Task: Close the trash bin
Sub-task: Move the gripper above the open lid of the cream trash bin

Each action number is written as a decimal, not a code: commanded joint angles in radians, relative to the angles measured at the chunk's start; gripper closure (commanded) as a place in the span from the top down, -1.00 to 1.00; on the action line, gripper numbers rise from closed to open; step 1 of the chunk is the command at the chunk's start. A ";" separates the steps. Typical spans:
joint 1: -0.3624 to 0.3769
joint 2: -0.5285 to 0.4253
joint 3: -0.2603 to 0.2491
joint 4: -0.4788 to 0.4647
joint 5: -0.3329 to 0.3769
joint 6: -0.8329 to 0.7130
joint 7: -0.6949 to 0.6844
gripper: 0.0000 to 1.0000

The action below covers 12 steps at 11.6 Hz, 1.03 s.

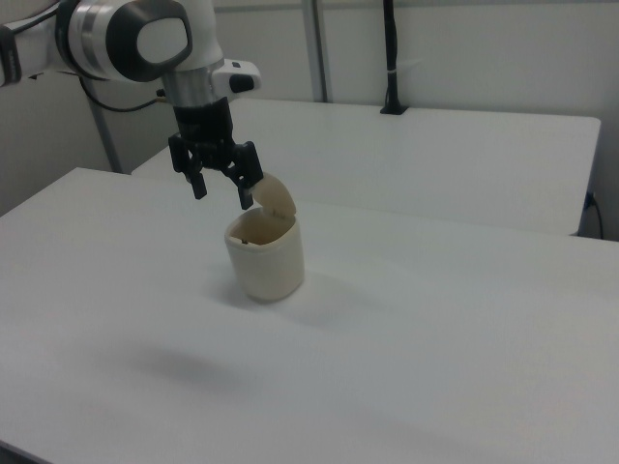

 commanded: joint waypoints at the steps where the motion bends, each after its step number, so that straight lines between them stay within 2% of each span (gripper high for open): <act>1: 0.001 -0.001 -0.015 -0.002 -0.004 -0.012 -0.021 1.00; 9: -0.002 0.005 -0.015 -0.001 -0.001 -0.012 -0.022 1.00; 10: -0.002 0.005 -0.015 -0.001 -0.003 -0.010 -0.022 0.81; 12: -0.001 0.005 -0.015 -0.001 -0.004 -0.009 -0.024 0.06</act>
